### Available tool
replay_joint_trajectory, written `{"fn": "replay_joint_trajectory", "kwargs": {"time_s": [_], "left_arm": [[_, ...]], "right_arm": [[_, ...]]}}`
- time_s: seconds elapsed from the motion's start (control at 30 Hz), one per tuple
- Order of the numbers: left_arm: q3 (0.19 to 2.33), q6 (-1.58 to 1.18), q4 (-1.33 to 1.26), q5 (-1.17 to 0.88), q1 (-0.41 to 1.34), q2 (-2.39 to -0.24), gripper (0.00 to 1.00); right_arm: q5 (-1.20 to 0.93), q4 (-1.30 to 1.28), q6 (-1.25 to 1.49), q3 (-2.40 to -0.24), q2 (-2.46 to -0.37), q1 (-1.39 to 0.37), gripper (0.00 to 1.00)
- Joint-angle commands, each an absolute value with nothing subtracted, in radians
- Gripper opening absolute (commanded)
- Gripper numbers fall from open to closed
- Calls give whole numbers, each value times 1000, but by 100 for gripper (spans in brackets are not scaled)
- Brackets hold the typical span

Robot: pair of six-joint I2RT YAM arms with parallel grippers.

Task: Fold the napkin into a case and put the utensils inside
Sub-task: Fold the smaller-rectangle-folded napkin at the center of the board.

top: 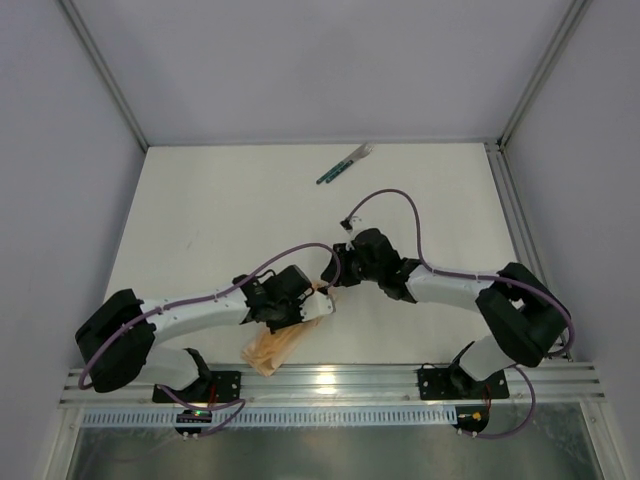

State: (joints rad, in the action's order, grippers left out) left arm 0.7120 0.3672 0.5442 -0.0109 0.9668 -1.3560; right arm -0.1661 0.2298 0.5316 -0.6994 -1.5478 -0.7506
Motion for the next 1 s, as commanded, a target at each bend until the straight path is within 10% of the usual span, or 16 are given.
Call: {"fn": "replay_joint_trajectory", "kwargs": {"time_s": [0.0,0.97], "left_arm": [[712,394,537,-15,973,-1335,0],[677,520,506,32,1029,-1365,1]], "right_arm": [[-141,206,523,-675,-1430,-729,40],[-325,333,630,-753,-1672,-753,46]]}}
